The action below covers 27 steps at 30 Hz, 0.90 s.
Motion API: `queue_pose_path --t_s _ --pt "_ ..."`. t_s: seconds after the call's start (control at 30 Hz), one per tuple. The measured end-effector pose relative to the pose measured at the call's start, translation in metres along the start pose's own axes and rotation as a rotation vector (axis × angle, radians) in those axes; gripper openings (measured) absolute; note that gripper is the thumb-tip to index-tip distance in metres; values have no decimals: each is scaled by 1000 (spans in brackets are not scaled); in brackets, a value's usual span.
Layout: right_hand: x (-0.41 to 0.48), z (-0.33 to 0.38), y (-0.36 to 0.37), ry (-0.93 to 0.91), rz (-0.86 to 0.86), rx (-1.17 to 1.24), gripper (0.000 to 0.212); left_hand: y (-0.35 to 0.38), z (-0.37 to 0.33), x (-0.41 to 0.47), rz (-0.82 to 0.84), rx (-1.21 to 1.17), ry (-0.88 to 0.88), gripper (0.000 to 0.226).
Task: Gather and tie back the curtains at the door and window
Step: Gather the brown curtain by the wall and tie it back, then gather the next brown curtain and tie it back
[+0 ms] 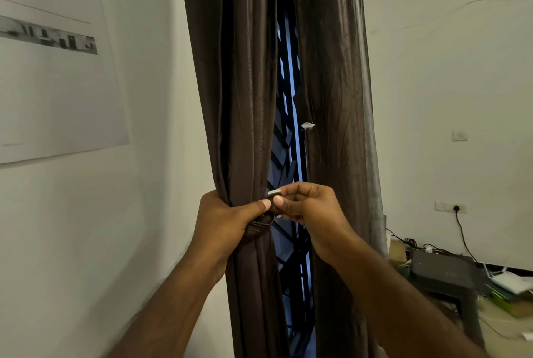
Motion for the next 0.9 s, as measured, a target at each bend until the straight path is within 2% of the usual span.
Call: queue_pose_path --t_s 0.1,0.27,0.37,0.47,0.53,0.6,0.67,0.7,0.77,0.9 --pt "0 -9 2 51 84 2 17 -4 2 2 0 51 7 32" --pt "5 -16 2 110 50 -66 24 -4 9 6 -19 59 54 59" --pt "9 -19 3 157 40 -196 37 -1 12 7 -42 17 92 63" --pt "11 -15 -6 164 35 -428 45 9 5 4 -168 42 148 72" --pt "10 -8 -18 119 37 -499 42 15 -15 -6 -406 263 340 81" --pt "8 -1 -40 76 23 -496 34 38 -42 -22 -617 584 694 67" --pt "7 7 -72 51 -11 -478 26 82 -56 -23 -563 719 912 44" --pt "7 11 -89 41 -30 -463 21 103 -60 -18 -470 719 924 35" --pt "7 16 -132 32 -80 -437 13 148 -60 4 -317 629 838 26" --pt "11 18 -225 45 -228 -441 9 199 -48 70 -255 363 536 22"
Point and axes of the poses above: each hand's wrist, its own x-axis towards the middle knuckle, its own y-axis out of the palm, z = x × y, the point moved 4 cm from there along x, towards the middle knuckle, and after that the axes turned 15 degrees about z, right-handed, at the moved point
